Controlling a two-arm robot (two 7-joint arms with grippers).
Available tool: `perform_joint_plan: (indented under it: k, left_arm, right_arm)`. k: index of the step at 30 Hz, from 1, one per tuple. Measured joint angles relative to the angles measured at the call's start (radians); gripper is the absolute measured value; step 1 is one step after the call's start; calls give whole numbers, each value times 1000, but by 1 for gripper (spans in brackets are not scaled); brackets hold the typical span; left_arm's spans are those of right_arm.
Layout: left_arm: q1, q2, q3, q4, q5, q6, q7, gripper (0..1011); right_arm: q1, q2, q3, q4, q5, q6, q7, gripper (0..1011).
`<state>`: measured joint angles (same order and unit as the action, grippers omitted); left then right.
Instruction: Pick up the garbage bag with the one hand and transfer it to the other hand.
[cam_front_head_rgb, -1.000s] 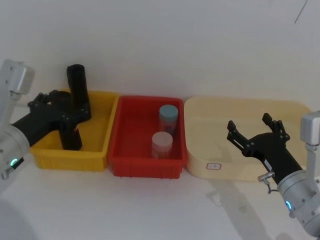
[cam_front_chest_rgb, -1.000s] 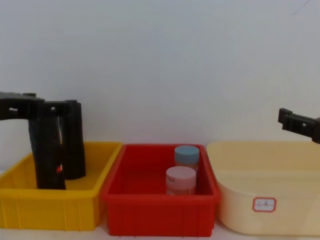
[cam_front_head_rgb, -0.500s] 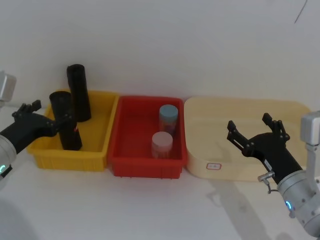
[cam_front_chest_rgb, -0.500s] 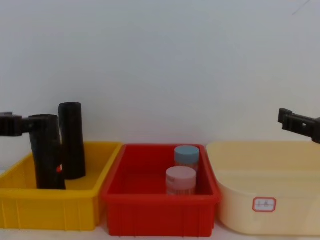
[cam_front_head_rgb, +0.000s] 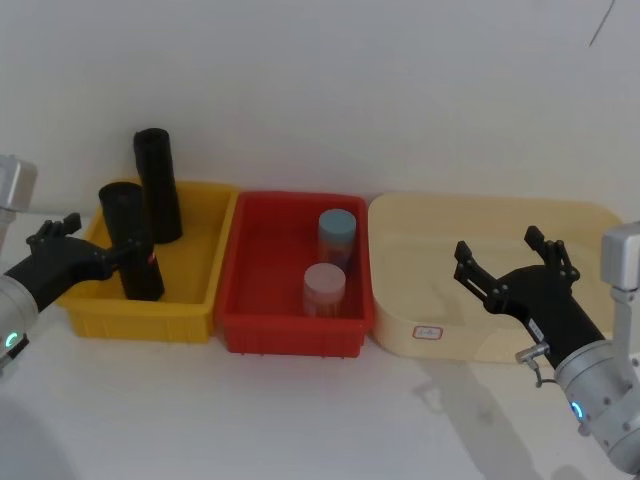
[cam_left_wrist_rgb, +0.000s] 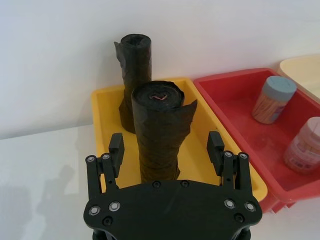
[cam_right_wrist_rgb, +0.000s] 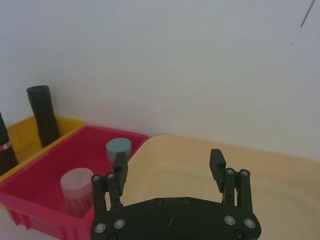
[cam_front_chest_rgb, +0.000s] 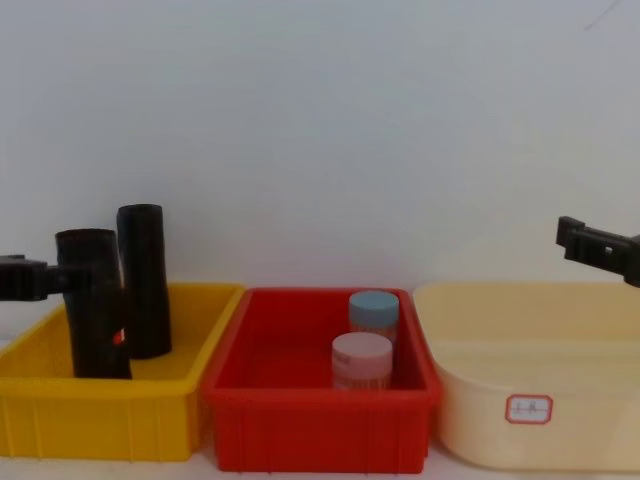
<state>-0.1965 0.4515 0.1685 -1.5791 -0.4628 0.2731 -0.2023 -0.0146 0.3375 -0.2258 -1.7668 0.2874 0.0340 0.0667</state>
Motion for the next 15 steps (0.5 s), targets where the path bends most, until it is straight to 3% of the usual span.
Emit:
perform_joint_plan:
  k: [15]
  left_arm:
    - [-74,-56,24,116,38,-24,16,1001]
  right_arm:
    - [0,0,0,0,0,0,0,1000]
